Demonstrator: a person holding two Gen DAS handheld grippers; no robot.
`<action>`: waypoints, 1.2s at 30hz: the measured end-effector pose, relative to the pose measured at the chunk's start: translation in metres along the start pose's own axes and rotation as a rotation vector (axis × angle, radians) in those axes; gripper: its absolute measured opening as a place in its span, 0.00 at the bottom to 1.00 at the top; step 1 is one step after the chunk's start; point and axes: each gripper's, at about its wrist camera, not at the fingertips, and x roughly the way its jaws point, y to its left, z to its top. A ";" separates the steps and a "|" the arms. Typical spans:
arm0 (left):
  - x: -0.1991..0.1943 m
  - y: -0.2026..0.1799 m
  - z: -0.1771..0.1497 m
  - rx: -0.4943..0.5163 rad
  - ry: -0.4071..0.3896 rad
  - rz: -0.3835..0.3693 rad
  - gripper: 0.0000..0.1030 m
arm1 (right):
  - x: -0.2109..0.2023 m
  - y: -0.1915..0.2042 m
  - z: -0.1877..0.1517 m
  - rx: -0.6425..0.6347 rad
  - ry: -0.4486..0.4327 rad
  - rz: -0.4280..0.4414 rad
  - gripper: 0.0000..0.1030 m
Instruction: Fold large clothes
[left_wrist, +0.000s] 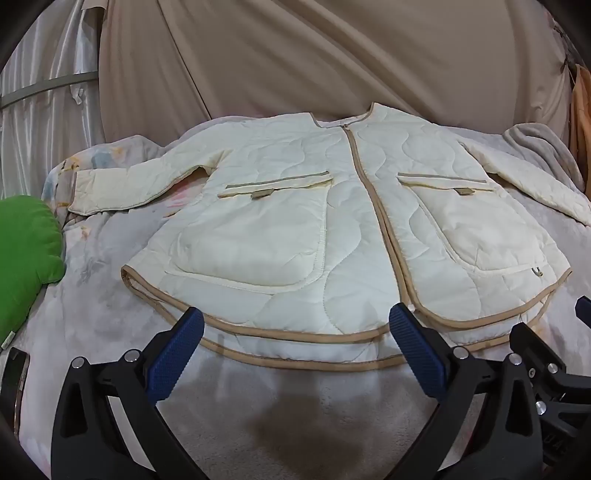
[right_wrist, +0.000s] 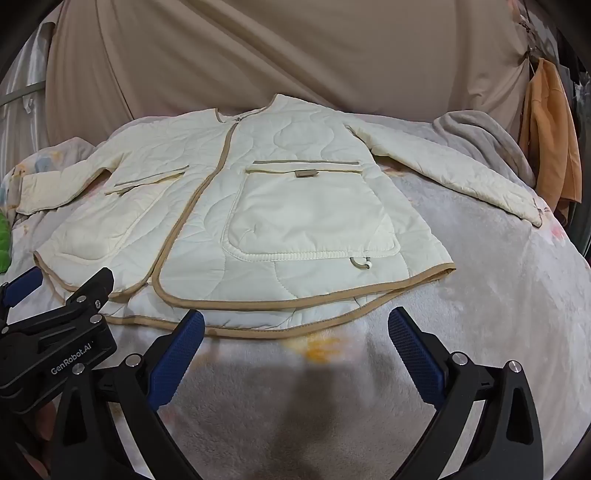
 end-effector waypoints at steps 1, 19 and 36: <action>0.000 0.000 0.000 -0.001 0.000 0.000 0.95 | 0.000 0.000 0.000 -0.002 0.002 -0.001 0.95; 0.000 0.000 0.000 -0.001 -0.001 0.004 0.95 | 0.000 -0.001 -0.001 0.001 -0.002 0.002 0.95; -0.001 -0.007 0.002 0.006 -0.002 0.002 0.95 | -0.001 0.000 0.000 0.000 -0.003 0.002 0.95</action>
